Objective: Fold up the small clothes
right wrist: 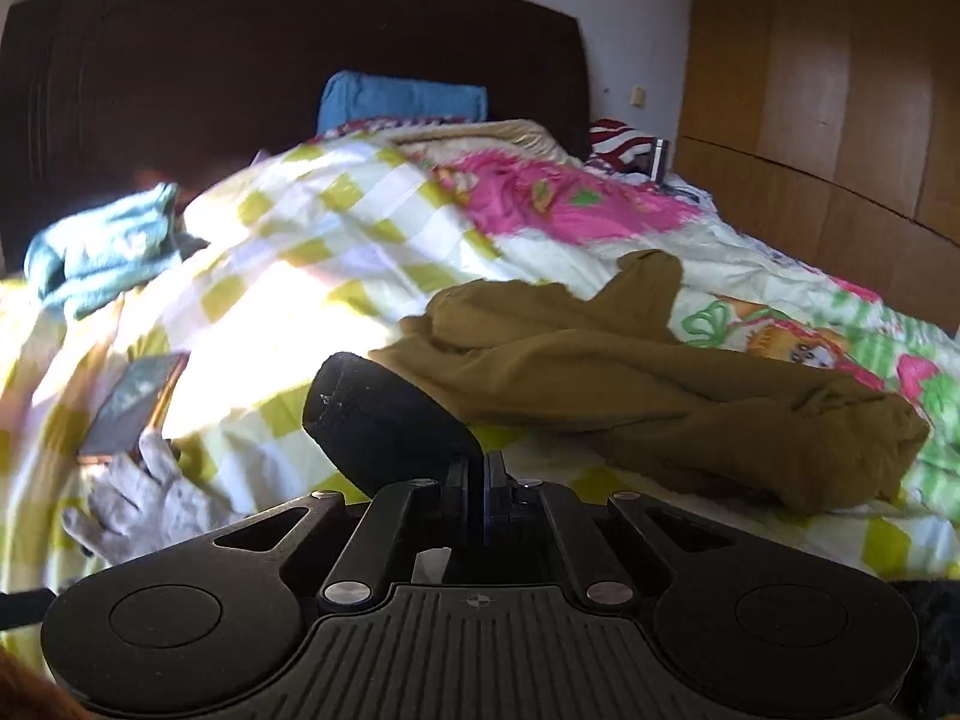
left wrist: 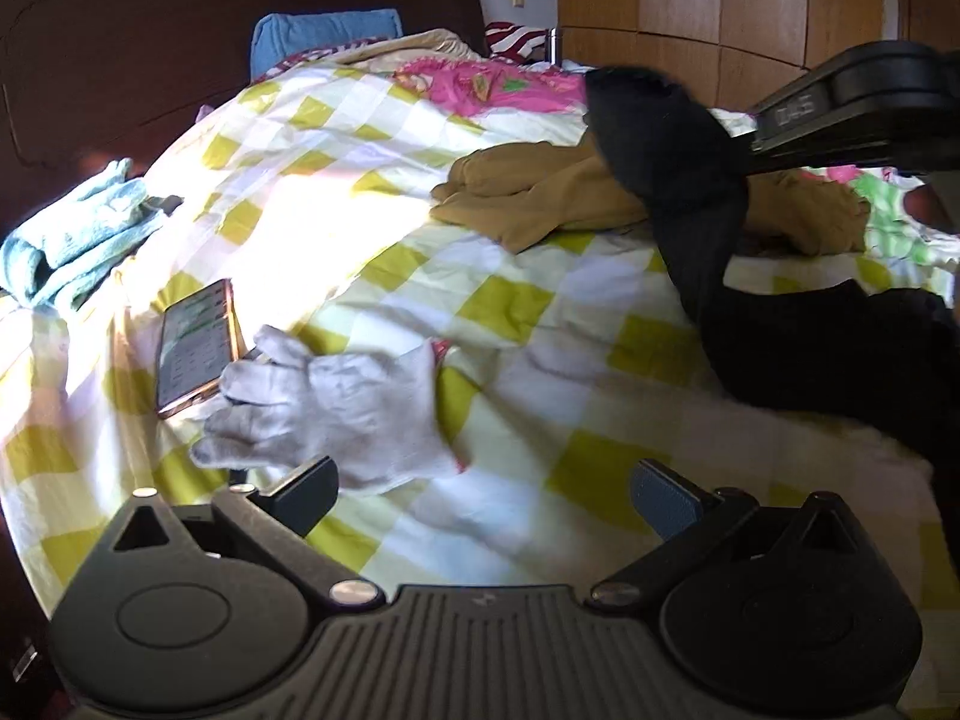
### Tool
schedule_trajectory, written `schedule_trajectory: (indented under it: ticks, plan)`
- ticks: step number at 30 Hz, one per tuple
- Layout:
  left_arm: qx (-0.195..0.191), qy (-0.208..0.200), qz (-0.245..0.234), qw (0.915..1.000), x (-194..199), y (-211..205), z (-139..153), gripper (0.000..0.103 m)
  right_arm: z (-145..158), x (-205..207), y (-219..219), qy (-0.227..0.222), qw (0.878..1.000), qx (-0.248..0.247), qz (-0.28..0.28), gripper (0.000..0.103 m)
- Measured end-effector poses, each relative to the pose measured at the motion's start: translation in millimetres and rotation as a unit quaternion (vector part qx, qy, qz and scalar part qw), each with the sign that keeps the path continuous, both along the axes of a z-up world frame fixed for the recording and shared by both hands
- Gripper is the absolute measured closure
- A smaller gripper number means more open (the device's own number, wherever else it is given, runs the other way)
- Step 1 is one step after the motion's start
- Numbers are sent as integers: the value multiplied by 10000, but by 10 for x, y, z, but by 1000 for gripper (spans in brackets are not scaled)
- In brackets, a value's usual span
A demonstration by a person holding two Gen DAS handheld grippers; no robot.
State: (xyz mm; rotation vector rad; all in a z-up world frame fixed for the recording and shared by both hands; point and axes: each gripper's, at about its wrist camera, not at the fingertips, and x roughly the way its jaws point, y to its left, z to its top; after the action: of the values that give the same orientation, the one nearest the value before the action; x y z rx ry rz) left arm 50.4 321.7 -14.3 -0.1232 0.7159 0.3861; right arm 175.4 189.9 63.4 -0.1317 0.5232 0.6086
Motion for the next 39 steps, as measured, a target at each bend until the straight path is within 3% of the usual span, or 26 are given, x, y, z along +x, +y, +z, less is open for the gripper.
schedule_trajectory:
  ticks: [3, 6, 10, 15, 21, 22, 25, 27, 28, 29, 30, 31, 33, 34, 36, 39]
  plan:
    - [-65, -309, -444, 9985, 164, -371, 196, 0, 356, 7, -995, -19, 9946, 609, -843, 101]
    - [-78, -506, -999, 9937, 375, -828, 323, 0, 462, -24, -1929, -29, 9815, 829, -1727, 101]
    - [116, -494, -1742, 9834, 700, -1563, 302, 0, 21, 16, -2957, 509, 9557, 1026, -2710, 101]
    - [562, -129, -2470, 9673, 924, -2298, 90, 0, -576, -54, -3694, 922, 9227, 1475, -3440, 101]
    - [867, -67, -2624, 9610, 1069, -2656, 50, 0, -717, -22, -3964, 1112, 9218, 1781, -3258, 98]
    - [925, -103, -2631, 9603, 1086, -2707, 71, 0, -726, -3, -3992, 1136, 9210, 1766, -3280, 92]
    - [1108, -201, -2647, 9577, 1121, -2857, 121, 0, -738, 27, -4048, 1243, 9196, 1817, -3253, 87]
    - [1154, -231, -2661, 9567, 1133, -2910, 134, 0, -746, 41, -4111, 1294, 9168, 2046, -3175, 72]
    - [1163, -214, -2649, 9570, 1151, -2928, 129, 0, -756, 57, -4130, 1322, 9152, 2100, -3175, 54]
    - [1153, -193, -2641, 9574, 1174, -2939, 124, 0, -781, 78, -4160, 1328, 9118, 2180, -3217, 42]
    - [1139, -181, -2640, 9576, 1190, -2950, 120, 0, -806, 109, -4173, 1346, 9101, 2211, -3236, 42]
    - [1142, -164, -2633, 9578, 1211, -2967, 112, 0, -838, 161, -4194, 1423, 9059, 2216, -3317, 44]
    - [1209, -150, -2638, 9568, 1259, -3007, 101, 0, -879, 234, -4267, 1671, 8934, 2492, -3345, 83]
    - [1241, -174, -2656, 9559, 1270, -3021, 107, 0, -880, 244, -4328, 1756, 8855, 2772, -3289, 95]
    - [1367, -317, -2646, 9541, 1308, -3059, 151, 0, -752, 212, -4392, 1540, 8827, 3070, -3207, 95]
    - [1374, -645, -2503, 9562, 1337, -3033, 254, 0, -427, -21, -4436, 708, 8924, 3434, -2841, 96]
